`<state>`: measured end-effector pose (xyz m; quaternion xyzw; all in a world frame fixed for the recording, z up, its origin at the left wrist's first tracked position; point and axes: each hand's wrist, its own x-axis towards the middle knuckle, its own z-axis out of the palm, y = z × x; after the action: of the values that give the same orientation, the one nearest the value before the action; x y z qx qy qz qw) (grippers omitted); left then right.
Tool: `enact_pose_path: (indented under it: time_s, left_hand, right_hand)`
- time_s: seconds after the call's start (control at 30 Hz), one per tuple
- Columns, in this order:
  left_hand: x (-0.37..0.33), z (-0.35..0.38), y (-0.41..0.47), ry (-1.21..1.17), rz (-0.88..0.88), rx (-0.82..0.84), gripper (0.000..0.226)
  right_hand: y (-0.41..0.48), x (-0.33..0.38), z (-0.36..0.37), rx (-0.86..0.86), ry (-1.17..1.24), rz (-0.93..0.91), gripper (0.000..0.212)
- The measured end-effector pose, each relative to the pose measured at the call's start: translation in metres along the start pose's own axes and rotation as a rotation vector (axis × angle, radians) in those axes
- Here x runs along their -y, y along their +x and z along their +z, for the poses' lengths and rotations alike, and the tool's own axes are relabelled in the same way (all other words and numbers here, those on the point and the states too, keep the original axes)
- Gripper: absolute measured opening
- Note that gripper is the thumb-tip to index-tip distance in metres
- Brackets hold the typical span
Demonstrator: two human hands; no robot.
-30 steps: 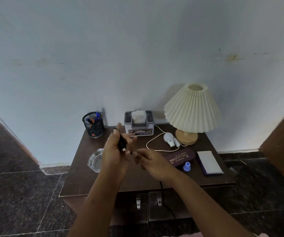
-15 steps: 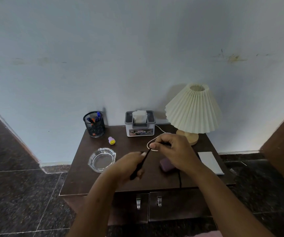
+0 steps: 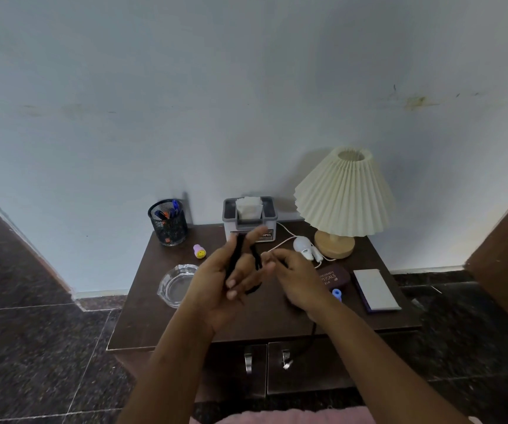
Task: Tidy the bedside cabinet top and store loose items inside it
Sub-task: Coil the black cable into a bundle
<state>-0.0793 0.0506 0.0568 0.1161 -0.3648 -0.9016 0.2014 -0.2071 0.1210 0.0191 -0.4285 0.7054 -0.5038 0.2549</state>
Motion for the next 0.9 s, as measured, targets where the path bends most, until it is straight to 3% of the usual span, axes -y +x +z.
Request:
enact_pose_path:
  time_s: [0.27, 0.33, 0.53, 0.6, 0.67, 0.77, 0.9]
  left_hand:
    - [-0.008, -0.023, 0.014, 0.090, 0.408, -0.512, 0.034]
    - [-0.005, -0.026, 0.016, 0.275, 0.443, -0.570, 0.027]
    - [0.003, -0.035, 0.015, 1.084, 0.463, -0.696, 0.033]
    - [0.006, -0.035, 0.015, 1.183, 0.356, -0.664, 0.033]
    - [0.010, -0.031, 0.015, 1.210, 0.151, -0.508, 0.032]
    - [0.014, -0.018, 0.012, 0.949, -0.058, -0.259, 0.039]
    - [0.008, -0.004, 0.005, 0.684, -0.149, -0.094, 0.051]
  right_hand:
    - [-0.009, 0.010, 0.022, 0.317, -0.243, -0.116, 0.035]
    - [-0.012, 0.014, 0.021, 0.335, -0.298, -0.180, 0.032]
    - [-0.019, 0.030, -0.001, 0.276, -0.505, -0.338, 0.024]
    - [-0.020, 0.034, -0.007, 0.232, -0.593, -0.407, 0.028]
    - [-0.021, 0.038, -0.013, 0.168, -0.617, -0.450, 0.028]
    - [-0.019, 0.038, -0.026, 0.066, -0.553, -0.476, 0.024]
    - [-0.013, 0.034, -0.035, -0.006, -0.493, -0.543, 0.020]
